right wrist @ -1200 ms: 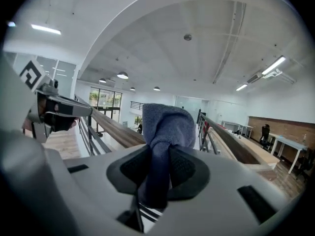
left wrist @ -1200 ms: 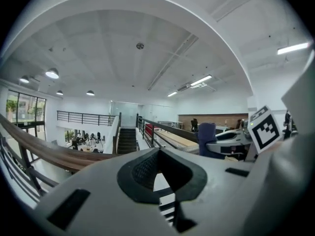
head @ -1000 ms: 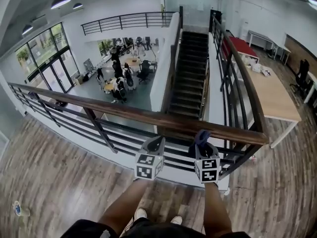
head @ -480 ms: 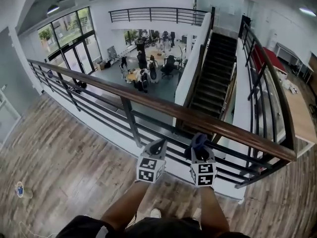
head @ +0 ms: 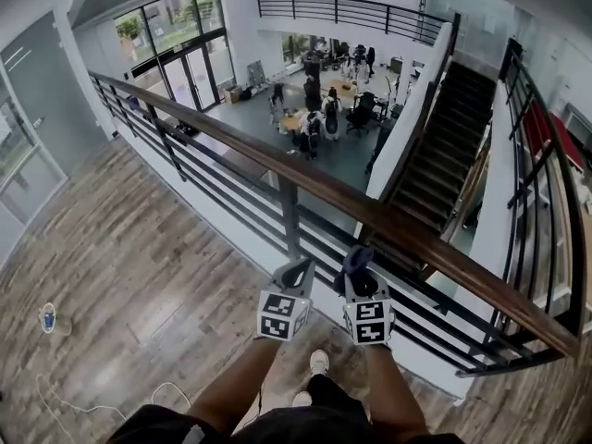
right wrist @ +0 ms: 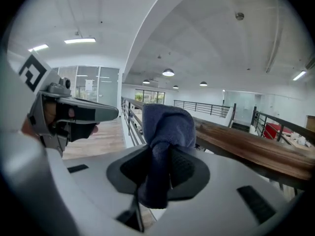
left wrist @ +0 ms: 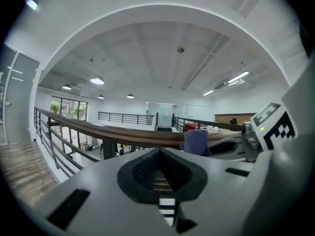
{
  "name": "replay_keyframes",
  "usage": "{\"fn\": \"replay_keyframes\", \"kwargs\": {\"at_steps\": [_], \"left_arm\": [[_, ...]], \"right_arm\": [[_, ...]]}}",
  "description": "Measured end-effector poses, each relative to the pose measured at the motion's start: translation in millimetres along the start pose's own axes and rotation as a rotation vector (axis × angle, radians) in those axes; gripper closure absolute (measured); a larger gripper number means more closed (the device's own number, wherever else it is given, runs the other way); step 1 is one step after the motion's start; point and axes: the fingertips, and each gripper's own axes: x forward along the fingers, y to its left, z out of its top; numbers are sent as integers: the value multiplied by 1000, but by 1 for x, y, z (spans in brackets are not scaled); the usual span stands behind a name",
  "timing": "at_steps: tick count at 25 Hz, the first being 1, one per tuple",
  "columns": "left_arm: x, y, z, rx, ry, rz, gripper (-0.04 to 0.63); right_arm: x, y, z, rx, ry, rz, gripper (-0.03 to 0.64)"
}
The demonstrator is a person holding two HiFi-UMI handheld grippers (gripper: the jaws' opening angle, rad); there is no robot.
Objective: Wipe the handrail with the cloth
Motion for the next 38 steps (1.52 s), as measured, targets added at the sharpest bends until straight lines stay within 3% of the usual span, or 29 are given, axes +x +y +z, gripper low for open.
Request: {"fn": "replay_keyframes", "kwargs": {"at_steps": [9,16,22,28,34,38], "left_arm": [[54,106,-33,-73,115,193,597],[88,146,-51,-37,215,218,597],[117,193,-63,-83,211,193,597],[158,258,-82,-79,239,143,597],[177,279,-97,-129,243,82,597],[186,287,-102,-102,242,54,597]], "right_arm": [[149,13,8,-19,56,157,518],[239,14,14,-88,121,188,518],[296,18,4,-58,177,146,518],[366,27,1,30,237,87,518],[414,28,-12,120,269,7,518],[432,24,-22,141,338,-41,518]]}}
